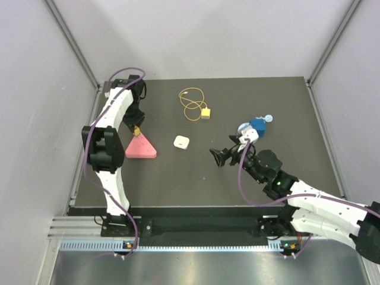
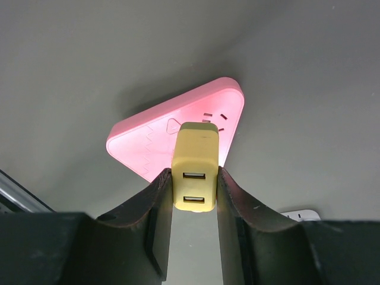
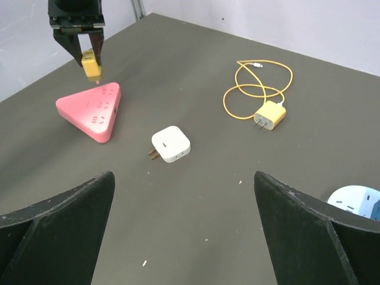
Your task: Insert the plug
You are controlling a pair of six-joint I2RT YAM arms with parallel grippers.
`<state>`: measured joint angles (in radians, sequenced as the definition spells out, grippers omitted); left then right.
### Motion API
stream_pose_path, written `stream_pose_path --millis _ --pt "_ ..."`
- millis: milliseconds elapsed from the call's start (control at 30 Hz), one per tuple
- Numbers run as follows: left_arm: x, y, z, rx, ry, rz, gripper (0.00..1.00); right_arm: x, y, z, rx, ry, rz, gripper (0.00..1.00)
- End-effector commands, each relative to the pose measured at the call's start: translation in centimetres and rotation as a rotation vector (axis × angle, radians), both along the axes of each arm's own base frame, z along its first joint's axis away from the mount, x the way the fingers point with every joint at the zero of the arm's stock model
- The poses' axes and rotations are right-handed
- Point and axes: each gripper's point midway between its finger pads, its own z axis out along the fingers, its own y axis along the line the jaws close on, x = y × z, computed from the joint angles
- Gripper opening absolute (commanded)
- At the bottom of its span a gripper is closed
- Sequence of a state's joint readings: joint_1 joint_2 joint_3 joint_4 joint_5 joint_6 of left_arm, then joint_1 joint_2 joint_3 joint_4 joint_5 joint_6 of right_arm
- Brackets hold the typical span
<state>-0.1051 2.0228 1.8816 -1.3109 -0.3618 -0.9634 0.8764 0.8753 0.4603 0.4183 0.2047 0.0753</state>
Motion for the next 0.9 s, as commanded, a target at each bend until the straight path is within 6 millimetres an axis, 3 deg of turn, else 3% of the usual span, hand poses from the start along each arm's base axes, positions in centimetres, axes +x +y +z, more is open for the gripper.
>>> stream_pose_path --millis 0,467,867 --pt "-1.5 0.3 0.3 0.014 0.065 0.031 0.00 0.2 1.0 2.4 0.039 -0.030 0.015 1.00" --pt "-1.6 0.5 -2.2 0.050 0.155 0.021 0.00 0.8 3.2 1.1 -0.011 0.031 0.066 1.00" --pt "-1.9 0.6 -3.2 0.056 0.201 0.019 0.00 1.0 3.6 1.4 -0.008 0.031 0.070 1.00"
